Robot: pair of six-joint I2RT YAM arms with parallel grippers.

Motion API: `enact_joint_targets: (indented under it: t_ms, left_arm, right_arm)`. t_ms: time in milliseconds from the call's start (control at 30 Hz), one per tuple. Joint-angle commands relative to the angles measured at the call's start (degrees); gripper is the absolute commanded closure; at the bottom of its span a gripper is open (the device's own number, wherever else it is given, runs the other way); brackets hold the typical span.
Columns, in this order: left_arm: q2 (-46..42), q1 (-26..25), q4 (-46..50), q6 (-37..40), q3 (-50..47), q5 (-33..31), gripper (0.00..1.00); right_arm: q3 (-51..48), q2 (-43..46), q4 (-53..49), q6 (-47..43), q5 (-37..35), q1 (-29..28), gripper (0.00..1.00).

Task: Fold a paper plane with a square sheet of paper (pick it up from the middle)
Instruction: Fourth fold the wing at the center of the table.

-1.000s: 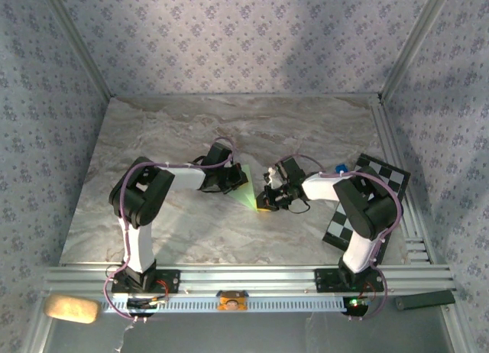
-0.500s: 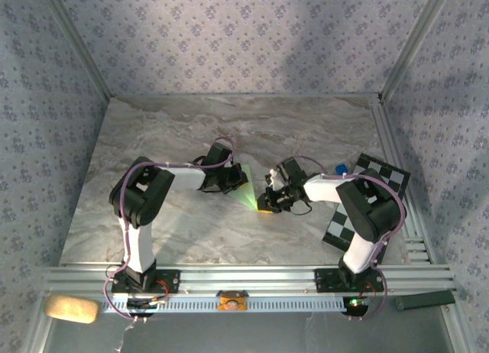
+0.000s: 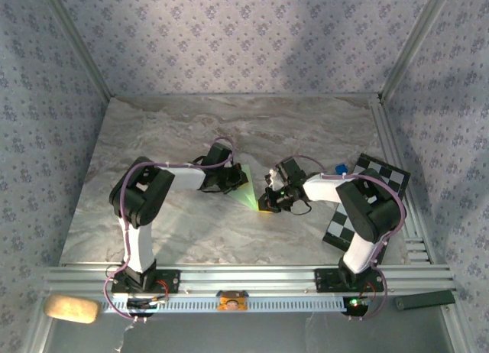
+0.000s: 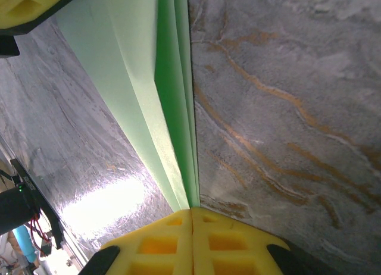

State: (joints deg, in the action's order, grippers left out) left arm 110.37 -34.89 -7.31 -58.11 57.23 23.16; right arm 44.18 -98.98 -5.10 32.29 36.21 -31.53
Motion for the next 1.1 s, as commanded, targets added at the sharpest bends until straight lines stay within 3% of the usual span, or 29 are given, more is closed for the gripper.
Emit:
enact_joint_targets:
  t_ms: [0, 300, 500, 733, 1067]
  left_arm:
    - [2.4, -0.1, 4.9, 0.9, -0.7, -2.3, 0.98]
    - [2.4, -0.2, 5.0, 1.1, -0.9, -2.4, 0.98]
    - [2.3, -0.2, 5.1, 1.1, -0.9, -2.4, 0.98]
    - [2.2, -0.1, 5.2, 1.2, -0.9, -2.3, 0.98]
    - [2.0, -0.1, 5.5, 1.2, -0.9, -2.5, 0.98]
  right_arm:
    - [-1.7, -0.4, -5.1, 0.3, -2.1, -0.3, 0.91]
    - [0.7, 6.5, -3.4, 1.0, -0.7, 1.0, 0.84]
    - [5.4, 1.8, 0.8, 2.0, 4.6, -1.0, 0.92]
    - [10.7, -5.4, -2.6, 1.6, 1.2, -3.7, 0.99]
    - [5.2, -6.4, -0.5, 2.4, -0.3, -2.0, 1.00]
